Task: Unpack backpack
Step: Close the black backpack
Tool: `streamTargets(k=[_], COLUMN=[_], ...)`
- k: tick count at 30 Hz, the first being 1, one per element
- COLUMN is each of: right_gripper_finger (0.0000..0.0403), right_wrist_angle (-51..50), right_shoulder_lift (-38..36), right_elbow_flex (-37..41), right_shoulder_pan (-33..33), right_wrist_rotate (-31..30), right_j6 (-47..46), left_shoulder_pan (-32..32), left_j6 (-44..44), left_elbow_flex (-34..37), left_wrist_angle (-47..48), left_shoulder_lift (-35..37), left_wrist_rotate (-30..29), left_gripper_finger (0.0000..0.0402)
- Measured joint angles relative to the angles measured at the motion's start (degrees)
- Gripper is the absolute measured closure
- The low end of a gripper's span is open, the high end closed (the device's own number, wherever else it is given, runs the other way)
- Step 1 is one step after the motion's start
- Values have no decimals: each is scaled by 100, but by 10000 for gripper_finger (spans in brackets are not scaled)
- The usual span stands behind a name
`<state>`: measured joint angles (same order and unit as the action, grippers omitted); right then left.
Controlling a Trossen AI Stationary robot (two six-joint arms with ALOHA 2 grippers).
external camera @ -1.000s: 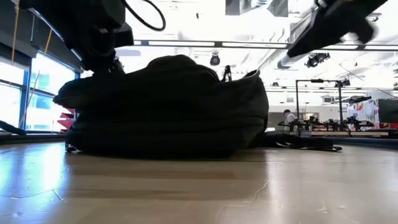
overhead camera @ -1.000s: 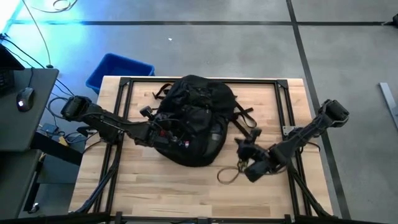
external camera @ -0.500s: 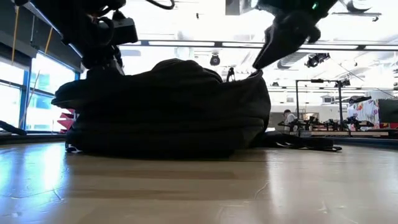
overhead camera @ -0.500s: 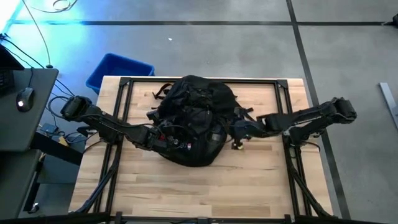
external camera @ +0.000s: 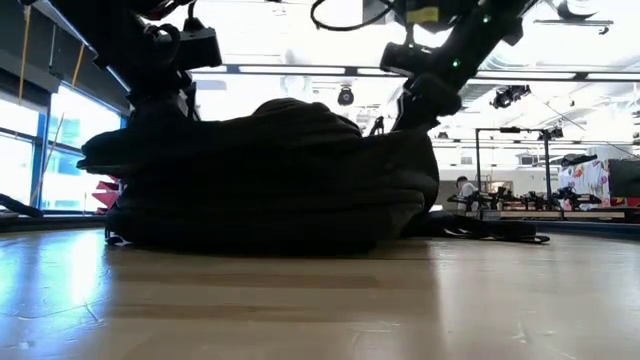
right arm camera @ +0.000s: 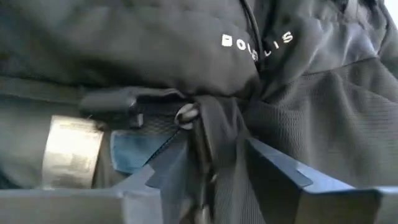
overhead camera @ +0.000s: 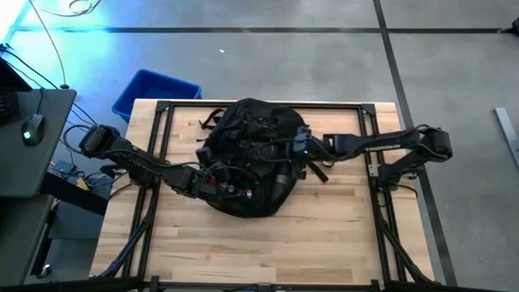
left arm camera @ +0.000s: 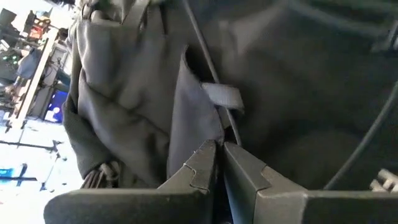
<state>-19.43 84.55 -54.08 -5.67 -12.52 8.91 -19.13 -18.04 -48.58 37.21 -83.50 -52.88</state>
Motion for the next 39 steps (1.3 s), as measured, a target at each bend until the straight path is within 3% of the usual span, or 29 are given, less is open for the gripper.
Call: streamTargets(k=[6, 9, 14, 16, 19, 26, 31, 36, 39], right_gripper_finger=[388, 395, 400, 401, 401, 402, 403, 403, 403], right_wrist_angle=[103, -128, -564, -660, -723, -721, -736, -779, -841], right_shoulder_lift=[103, 84, 83, 81, 79, 74, 74, 74, 74], right_elbow_flex=[2, 2, 2, 2, 2, 2, 2, 4, 6], right_shoulder_pan=[210, 554, 1382, 1694, 2070, 2525, 2559, 2557, 2555], right_wrist_rotate=[-53, -443, -1606, -1954, -1999, -1851, -1799, -1681, -1649], right_j6=[-158, -289, 7, -3, -163, -620, -843, -904, -1056], left_shoulder_pan=[-251, -281, 129, 434, 946, 1828, 2081, 2226, 2314], left_j6=[738, 1421, 4326, 5213, 5950, 6215, 6747, 7229, 7561], left_elbow_flex=[-501, -765, -783, -783, -786, -1676, -2705, -3659, -3978], left_wrist_angle=[-581, -1253, -3368, -3814, -4291, -4297, -3459, -2636, -2413], left_shoulder_lift=[2, 6, -84, -193, -472, -1581, -2424, -3072, -3272], left_wrist_rotate=[120, 223, 1022, 1520, 2600, 4135, 4723, 4595, 4644], left_gripper_finger=[393, 393, 391, 383, 359, 264, 211, 205, 239])
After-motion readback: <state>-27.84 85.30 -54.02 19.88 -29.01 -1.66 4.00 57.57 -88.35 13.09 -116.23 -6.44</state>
